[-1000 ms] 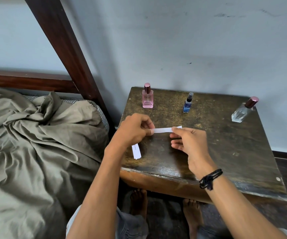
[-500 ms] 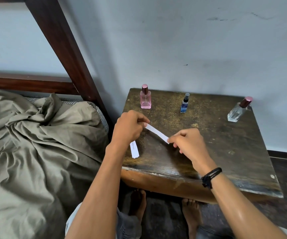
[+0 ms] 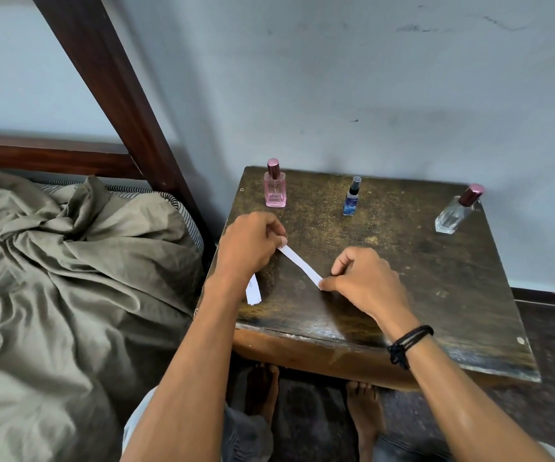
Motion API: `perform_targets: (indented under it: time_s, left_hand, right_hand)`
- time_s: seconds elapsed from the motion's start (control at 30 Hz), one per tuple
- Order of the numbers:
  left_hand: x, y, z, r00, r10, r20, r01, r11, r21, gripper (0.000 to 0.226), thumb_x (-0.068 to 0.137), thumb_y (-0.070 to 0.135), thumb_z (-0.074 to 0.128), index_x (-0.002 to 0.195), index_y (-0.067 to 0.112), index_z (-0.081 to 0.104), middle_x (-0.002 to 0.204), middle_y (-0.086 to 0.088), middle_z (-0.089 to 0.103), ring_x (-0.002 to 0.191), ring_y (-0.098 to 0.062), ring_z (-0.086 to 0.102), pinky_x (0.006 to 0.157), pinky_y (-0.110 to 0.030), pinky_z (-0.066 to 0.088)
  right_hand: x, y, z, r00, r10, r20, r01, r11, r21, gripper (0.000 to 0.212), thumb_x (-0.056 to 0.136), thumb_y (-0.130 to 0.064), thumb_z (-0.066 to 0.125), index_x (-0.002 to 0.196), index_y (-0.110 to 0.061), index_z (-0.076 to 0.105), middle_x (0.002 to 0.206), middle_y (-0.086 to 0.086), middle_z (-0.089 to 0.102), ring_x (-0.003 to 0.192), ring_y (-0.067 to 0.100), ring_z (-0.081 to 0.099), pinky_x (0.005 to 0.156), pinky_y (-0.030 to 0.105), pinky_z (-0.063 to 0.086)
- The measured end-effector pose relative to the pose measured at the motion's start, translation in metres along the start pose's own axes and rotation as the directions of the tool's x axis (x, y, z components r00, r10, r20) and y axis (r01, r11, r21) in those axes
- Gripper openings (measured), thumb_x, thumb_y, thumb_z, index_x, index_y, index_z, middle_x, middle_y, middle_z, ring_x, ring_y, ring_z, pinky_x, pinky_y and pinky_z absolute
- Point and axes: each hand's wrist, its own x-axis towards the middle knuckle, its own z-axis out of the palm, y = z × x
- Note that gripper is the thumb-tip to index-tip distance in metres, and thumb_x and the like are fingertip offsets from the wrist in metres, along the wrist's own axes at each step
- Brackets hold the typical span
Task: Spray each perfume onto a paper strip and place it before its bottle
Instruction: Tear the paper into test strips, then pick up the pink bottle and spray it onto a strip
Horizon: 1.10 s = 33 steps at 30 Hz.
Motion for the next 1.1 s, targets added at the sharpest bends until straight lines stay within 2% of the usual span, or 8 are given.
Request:
perform_targets:
  time_s: [0.1,0.23,0.4,0.47,0.7,0.87,0.97,1.1]
  left_hand:
    - [0.002,-0.001,-0.003,0.994,-0.019,-0.106,0.013,0.998,-0.066,0.007,0.084,0.028,0.076,0.088,0.032,0.072,0.081,0.016,0.067,0.083,-0.010,0.064,0.083,-0.039,0.056]
    - [0.009,-0.002,-0.006,0.958,-0.109,-0.265,0.020,0.947,-0.320,0.021,0.085,0.020,0.076,0.104,0.027,0.069,0.086,0.016,0.064,0.075,-0.005,0.061,0.088,-0.040,0.056]
    - [0.028,0.000,-0.004,0.959,-0.143,-0.245,0.029,0.909,-0.416,0.067,0.081,0.035,0.081,0.140,0.020,0.053,0.134,0.007,0.058,0.109,-0.008,0.059,0.102,-0.034,0.049]
    - [0.035,0.004,-0.001,0.961,-0.128,-0.244,0.012,0.904,-0.427,0.072,0.079,0.040,0.080,0.142,0.022,0.050,0.138,0.004,0.056,0.115,-0.010,0.059,0.103,-0.035,0.048]
    - [0.044,0.027,0.014,0.960,-0.078,-0.270,-0.025,0.933,-0.360,0.041,0.083,0.051,0.071,0.116,0.034,0.054,0.116,0.016,0.065,0.085,0.003,0.067,0.098,-0.041,0.049]
    - [0.045,0.029,0.013,0.943,-0.065,-0.328,-0.030,0.960,-0.278,0.027,0.089,0.039,0.067,0.112,0.027,0.059,0.112,0.013,0.069,0.091,-0.006,0.064,0.093,-0.038,0.047]
    - [0.043,0.031,0.008,0.958,-0.059,-0.281,-0.024,0.959,-0.281,0.022,0.090,0.032,0.065,0.110,0.023,0.062,0.107,0.011,0.071,0.090,-0.007,0.062,0.089,-0.033,0.044]
    - [0.038,0.037,0.002,0.982,-0.034,-0.188,-0.029,0.947,-0.321,0.016,0.085,0.033,0.069,0.100,0.027,0.068,0.091,0.015,0.072,0.092,-0.009,0.067,0.094,-0.039,0.052]
  right_hand:
    - [0.003,0.001,-0.002,1.000,0.004,0.012,-0.006,0.991,0.135,0.023,0.069,-0.038,0.087,0.072,-0.026,0.068,0.072,-0.008,0.068,0.076,0.017,0.065,0.068,0.036,0.048]
    - [0.004,0.002,-0.006,1.000,0.014,-0.028,-0.008,0.978,0.210,0.017,0.074,-0.036,0.082,0.073,-0.026,0.069,0.076,-0.010,0.069,0.083,0.016,0.064,0.074,0.037,0.048]
    - [0.004,0.000,-0.004,0.999,-0.001,-0.038,0.010,0.977,0.213,0.018,0.080,-0.041,0.079,0.074,-0.028,0.068,0.078,-0.011,0.067,0.084,0.015,0.064,0.070,0.036,0.046]
    - [0.004,-0.001,-0.002,0.999,-0.013,-0.052,0.023,0.980,0.196,0.020,0.080,-0.045,0.078,0.074,-0.029,0.068,0.077,-0.013,0.067,0.084,0.014,0.064,0.067,0.034,0.045]
    - [0.006,-0.005,0.000,0.997,-0.051,-0.063,0.061,0.986,0.156,0.020,0.084,-0.047,0.075,0.075,-0.031,0.068,0.075,-0.015,0.065,0.080,0.009,0.063,0.060,0.028,0.037]
    - [0.008,-0.005,0.001,0.995,-0.065,-0.071,0.074,0.987,0.143,0.019,0.085,-0.048,0.073,0.076,-0.033,0.066,0.075,-0.015,0.064,0.081,0.009,0.062,0.061,0.029,0.039]
    - [0.008,-0.004,0.001,0.994,-0.072,-0.078,0.083,0.986,0.143,0.018,0.086,-0.047,0.073,0.078,-0.033,0.066,0.076,-0.016,0.064,0.080,0.007,0.062,0.061,0.028,0.039]
    - [0.009,-0.003,-0.003,0.988,-0.093,-0.120,0.113,0.977,0.179,0.013,0.089,-0.042,0.072,0.083,-0.033,0.066,0.077,-0.016,0.063,0.077,0.004,0.060,0.059,0.024,0.037]
